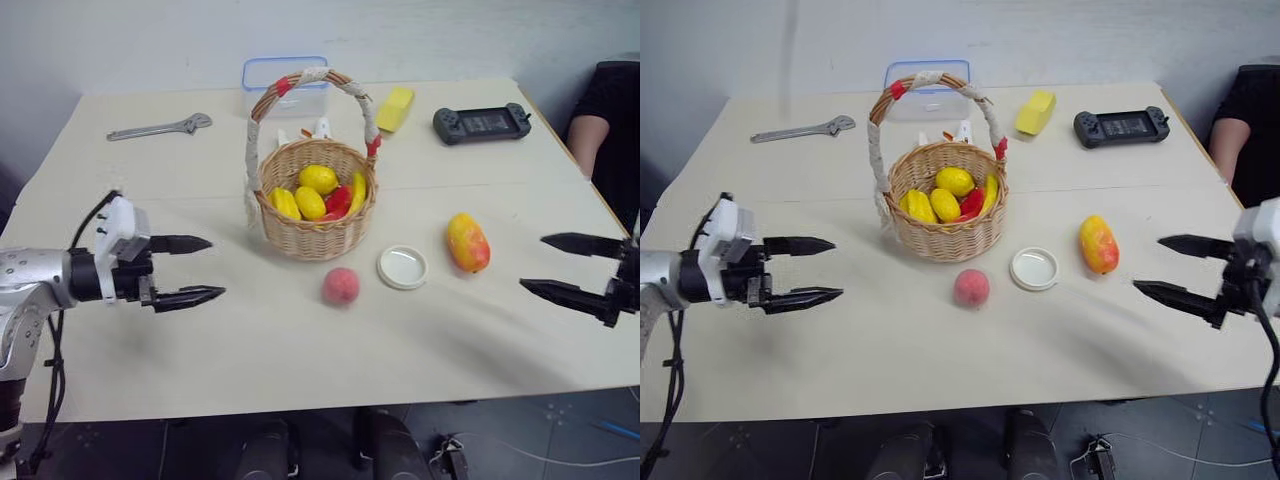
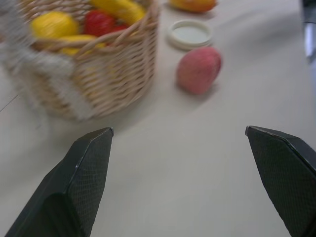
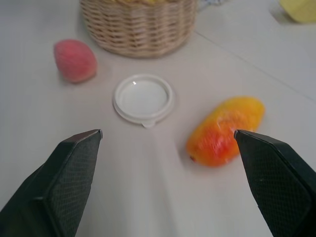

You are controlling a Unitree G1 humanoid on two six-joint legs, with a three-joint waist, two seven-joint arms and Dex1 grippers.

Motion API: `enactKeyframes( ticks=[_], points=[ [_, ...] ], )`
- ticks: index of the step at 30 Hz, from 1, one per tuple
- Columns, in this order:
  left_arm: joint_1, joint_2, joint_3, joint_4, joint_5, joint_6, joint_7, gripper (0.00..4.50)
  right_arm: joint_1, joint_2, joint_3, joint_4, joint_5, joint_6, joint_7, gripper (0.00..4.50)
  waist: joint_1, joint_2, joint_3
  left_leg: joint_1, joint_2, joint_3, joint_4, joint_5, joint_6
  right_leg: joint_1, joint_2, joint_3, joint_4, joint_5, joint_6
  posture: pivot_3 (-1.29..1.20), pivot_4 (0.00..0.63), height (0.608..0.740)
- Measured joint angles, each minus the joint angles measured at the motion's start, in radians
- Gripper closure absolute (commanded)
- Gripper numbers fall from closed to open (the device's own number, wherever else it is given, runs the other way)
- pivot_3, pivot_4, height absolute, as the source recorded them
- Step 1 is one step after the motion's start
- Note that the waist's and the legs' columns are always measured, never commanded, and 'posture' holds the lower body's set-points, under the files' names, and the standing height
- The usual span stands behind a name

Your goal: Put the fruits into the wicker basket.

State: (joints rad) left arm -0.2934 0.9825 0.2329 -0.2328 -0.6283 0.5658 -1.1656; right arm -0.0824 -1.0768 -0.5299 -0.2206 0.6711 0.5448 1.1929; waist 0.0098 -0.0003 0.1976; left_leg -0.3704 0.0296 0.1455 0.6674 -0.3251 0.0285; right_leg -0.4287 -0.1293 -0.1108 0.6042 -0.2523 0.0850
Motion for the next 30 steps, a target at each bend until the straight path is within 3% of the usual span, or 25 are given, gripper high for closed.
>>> enactKeyframes(
  ticks=[5,9,12,14,16,24,27,30],
  points=[
    [-0.108,-0.004,-0.123,-0.068,-0.004,0.000,-0.073,0.00,-0.203,0.037,0.246,-0.077,-0.014,0.006,-0.031,0.08,-0.014,-0.001,0.000,0.000,0.000,0.001,0.000,0.000,-0.001,-0.001,0.002,0.000,0.000,0.000,0.000,0.00,0.150,0.740],
    [-0.213,-0.050,-0.187,-0.071,-0.004,-0.004,-0.097,0.00,-0.343,0.107,0.485,-0.061,-0.114,0.001,-0.039,0.08,-0.013,-0.001,0.001,-0.001,0.000,0.002,0.003,0.000,-0.001,-0.001,0.008,0.001,0.001,0.000,0.000,0.00,0.150,0.740],
    [-0.252,-0.080,-0.219,-0.067,0.000,-0.007,-0.105,0.00,-0.404,0.142,0.639,0.045,-0.242,-0.046,-0.023,0.72,-0.014,-0.001,0.001,-0.005,0.003,0.002,0.011,-0.001,0.000,-0.002,0.012,0.002,0.003,0.000,0.001,0.00,0.150,0.740],
    [-0.258,-0.086,-0.229,-0.066,0.003,-0.008,-0.106,0.00,-0.426,0.167,0.700,0.126,-0.310,-0.093,-0.010,1.39,-0.013,-0.001,0.001,-0.007,0.004,0.002,0.014,-0.003,0.001,-0.002,0.013,0.002,0.004,0.001,0.001,0.00,0.150,0.740],
    [-0.259,-0.090,-0.237,-0.065,0.006,-0.008,-0.106,0.00,-0.444,0.188,0.741,0.190,-0.366,-0.140,-0.005,2.07,-0.014,-0.001,0.001,-0.007,0.004,0.002,0.015,-0.003,0.002,-0.002,0.013,0.003,0.004,0.001,0.002,0.00,0.150,0.740],
    [-0.257,-0.100,-0.241,-0.067,0.011,-0.010,-0.096,0.00,-0.490,0.258,0.790,0.346,-0.509,-0.249,-0.014,2.07,-0.015,-0.001,0.001,-0.007,0.004,0.002,0.016,-0.003,0.002,-0.003,0.013,0.004,0.004,0.001,0.002,0.00,0.150,0.740],
    [-0.257,-0.102,-0.241,-0.067,0.012,-0.011,-0.091,0.00,-0.500,0.273,0.804,0.370,-0.549,-0.294,-0.016,2.68,-0.015,-0.001,0.001,-0.007,0.004,0.002,0.016,-0.003,0.002,-0.003,0.013,0.004,0.006,0.001,0.002,0.00,0.150,0.740],
    [-0.258,-0.106,-0.242,-0.067,0.018,-0.013,-0.089,0.00,-0.503,0.293,0.805,0.390,-0.583,-0.358,-0.020,3.66,-0.015,-0.001,0.001,-0.006,0.004,0.002,0.016,-0.003,0.002,-0.002,0.013,0.004,0.006,0.001,0.002,0.00,0.150,0.740]
  ],
)
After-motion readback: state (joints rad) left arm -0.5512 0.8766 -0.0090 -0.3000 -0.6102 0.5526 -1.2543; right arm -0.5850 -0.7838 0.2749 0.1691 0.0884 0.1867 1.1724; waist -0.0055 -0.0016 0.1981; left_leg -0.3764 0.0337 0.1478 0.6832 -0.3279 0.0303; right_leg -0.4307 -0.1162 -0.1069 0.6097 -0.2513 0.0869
